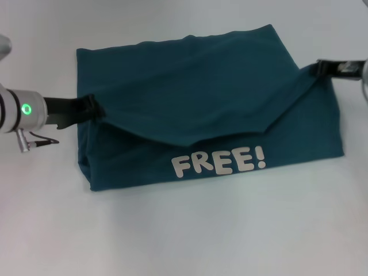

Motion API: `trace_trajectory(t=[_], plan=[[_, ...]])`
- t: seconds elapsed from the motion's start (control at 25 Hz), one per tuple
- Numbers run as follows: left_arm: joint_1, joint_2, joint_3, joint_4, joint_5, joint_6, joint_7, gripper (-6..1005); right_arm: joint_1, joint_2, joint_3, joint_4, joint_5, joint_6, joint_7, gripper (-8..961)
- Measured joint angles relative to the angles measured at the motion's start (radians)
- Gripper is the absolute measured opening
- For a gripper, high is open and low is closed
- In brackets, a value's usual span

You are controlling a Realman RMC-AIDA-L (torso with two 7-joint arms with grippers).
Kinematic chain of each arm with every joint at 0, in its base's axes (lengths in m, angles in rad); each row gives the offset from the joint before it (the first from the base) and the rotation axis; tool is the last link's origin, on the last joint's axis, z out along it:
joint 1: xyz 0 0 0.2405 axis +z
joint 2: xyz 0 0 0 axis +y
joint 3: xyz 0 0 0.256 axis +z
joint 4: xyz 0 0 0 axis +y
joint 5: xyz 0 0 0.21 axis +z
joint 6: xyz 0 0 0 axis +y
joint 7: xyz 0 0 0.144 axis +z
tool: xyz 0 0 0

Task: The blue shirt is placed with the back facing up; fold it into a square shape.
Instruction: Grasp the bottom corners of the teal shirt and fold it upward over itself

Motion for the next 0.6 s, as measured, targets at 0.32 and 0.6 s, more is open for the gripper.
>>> trace_trajectory(t=[0.32, 0.6], plan=[[0.001, -0.009, 0.030, -0.030, 0.001, -0.074, 0.035, 35, 0.037, 0.037, -0.105, 0.102, -0.021, 0.212, 0.000, 164], [0.009, -0.014, 0.030, -0.029, 0.001, -0.084, 0.028, 34, 0.044, 0.034, -0.107, 0.095, -0.021, 0.217, -0.001, 171]])
